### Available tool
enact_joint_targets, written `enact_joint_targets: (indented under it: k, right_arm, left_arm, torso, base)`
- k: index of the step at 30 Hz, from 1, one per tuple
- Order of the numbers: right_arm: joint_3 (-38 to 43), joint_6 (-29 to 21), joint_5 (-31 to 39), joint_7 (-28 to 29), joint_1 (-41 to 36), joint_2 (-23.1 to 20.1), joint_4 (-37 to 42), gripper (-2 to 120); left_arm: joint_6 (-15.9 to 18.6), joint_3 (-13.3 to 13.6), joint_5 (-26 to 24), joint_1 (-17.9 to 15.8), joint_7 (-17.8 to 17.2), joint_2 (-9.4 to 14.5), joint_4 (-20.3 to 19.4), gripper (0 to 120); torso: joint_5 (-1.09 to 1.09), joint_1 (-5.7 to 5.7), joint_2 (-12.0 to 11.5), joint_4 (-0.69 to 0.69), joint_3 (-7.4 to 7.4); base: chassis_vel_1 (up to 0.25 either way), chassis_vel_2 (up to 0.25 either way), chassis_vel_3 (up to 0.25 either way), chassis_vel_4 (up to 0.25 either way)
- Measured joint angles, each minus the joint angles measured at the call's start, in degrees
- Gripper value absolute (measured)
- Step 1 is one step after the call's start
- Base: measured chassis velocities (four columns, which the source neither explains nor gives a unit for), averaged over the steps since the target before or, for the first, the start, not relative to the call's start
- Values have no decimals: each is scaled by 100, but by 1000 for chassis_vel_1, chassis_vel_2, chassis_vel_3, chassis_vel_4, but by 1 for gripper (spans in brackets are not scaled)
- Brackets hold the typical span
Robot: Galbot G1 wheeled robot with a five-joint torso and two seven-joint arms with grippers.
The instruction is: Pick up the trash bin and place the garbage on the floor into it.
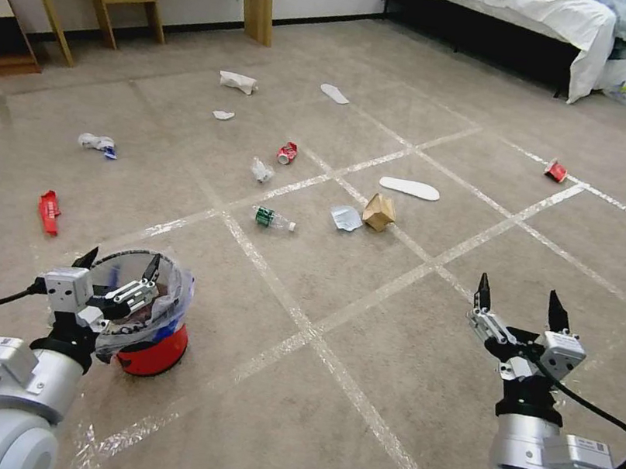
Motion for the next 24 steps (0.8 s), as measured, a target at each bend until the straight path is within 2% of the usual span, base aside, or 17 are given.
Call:
enact_joint_targets:
  k: [5,7,8,11,12,14,15,16,18,19,21,24]
  right_arm:
    - [-5,0,2,3,-2,-11,-7,100]
    - [-6,-4,5,9,5,-16,-16,100]
    - [-6,-4,5,9,5,-16,-16,100]
    - [-11,-14,6,23,41,-16,-48,100]
    - [-11,-14,6,23,41,-16,-48,100]
    - [-11,-15,6,27,48,-10,-57,100]
    - [-11,-15,6,29,45,-8,-59,100]
    - [-11,-15,6,29,45,-8,-59,100]
    - [-10,-15,2,30,40,-4,-64,100]
    - [-10,-15,2,30,40,-4,-64,100]
    - [-7,-15,-3,31,33,0,-67,100]
    - [-5,-15,-6,31,30,4,-67,100]
  left_arm:
    - [62,-114,-203,51,-10,168,14,100]
    - [190,-207,-526,122,-75,349,12,100]
    - [190,-207,-526,122,-75,349,12,100]
    - [645,-443,-1641,199,-440,913,40,100]
    - [645,-443,-1641,199,-440,913,40,100]
    - [945,-696,-2434,164,-632,1316,256,100]
    - [1069,-784,-2716,150,-688,1441,336,100]
    - [1069,-784,-2716,150,-688,1441,336,100]
    - [1274,-902,-3148,132,-781,1628,488,100]
    - [1274,-902,-3148,132,-781,1628,488,100]
    - [1483,-1003,-3581,113,-848,1819,664,100]
    - [1586,-1046,-3821,98,-893,1937,786,100]
  torso:
    - [0,0,0,0,0]
    - [0,0,0,0,0]
    - [0,0,0,0,0]
    - [0,0,0,0,0]
    - [0,0,0,0,0]
    - [-2,0,0,-1,0]
    - [-2,0,0,0,0]
    - [-2,0,0,0,0]
    - [0,0,0,0,0]
    - [0,0,0,0,0]
    - [-2,0,0,0,0]
    - [-1,0,0,0,0]
  base:
    - [0,0,0,0]
    - [0,0,0,0]
    - [0,0,0,0]
    - [0,0,0,0]
    - [0,0,0,0]
    - [0,0,0,0]
    - [0,0,0,0]
    - [0,0,0,0]
    - [0,0,0,0]
    - [0,0,0,0]
    - [0,0,0,0]
    - [0,0,0,0]
